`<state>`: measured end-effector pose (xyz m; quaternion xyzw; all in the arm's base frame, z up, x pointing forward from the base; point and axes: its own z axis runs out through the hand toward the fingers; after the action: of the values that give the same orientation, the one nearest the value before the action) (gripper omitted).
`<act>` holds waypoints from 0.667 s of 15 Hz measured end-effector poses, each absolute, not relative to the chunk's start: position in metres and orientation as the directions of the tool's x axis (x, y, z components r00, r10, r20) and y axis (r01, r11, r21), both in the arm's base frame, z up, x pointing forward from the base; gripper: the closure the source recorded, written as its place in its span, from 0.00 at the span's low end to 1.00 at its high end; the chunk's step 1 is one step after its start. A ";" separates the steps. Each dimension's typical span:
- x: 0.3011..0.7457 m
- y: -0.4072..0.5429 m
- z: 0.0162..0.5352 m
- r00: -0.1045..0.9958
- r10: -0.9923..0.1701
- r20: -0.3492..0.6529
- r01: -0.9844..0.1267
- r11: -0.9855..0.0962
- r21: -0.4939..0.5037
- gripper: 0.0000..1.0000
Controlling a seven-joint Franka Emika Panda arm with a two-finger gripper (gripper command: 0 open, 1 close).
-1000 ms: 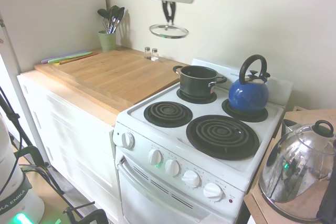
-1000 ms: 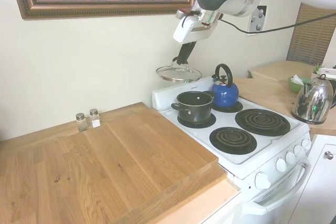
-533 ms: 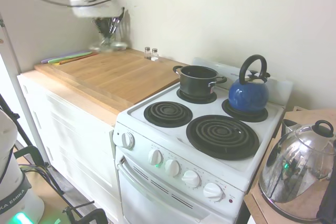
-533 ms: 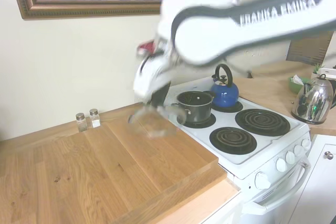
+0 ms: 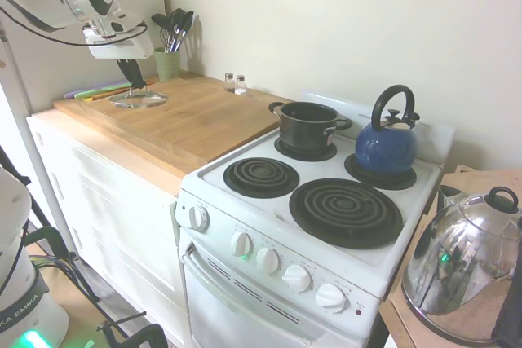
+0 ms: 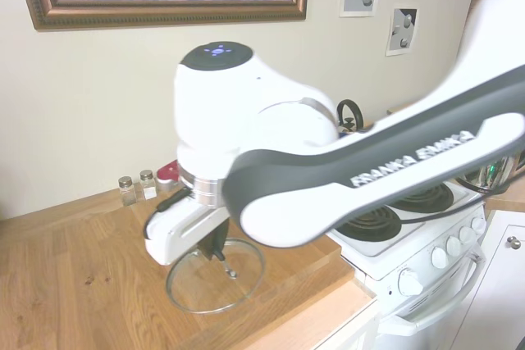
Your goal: Uncover the lid of the pot
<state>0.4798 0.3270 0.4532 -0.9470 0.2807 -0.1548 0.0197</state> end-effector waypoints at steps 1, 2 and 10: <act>0.493 0.333 0.452 0.787 -0.554 0.272 -0.540 -0.831 -0.132 1.00; 0.505 0.337 0.450 0.781 -0.566 0.262 -0.551 -0.823 -0.136 1.00; 0.568 0.358 0.409 0.755 -0.607 0.249 -0.609 -0.790 -0.077 1.00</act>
<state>0.5678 0.3575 0.4085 -0.9368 0.3243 -0.1313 -0.0042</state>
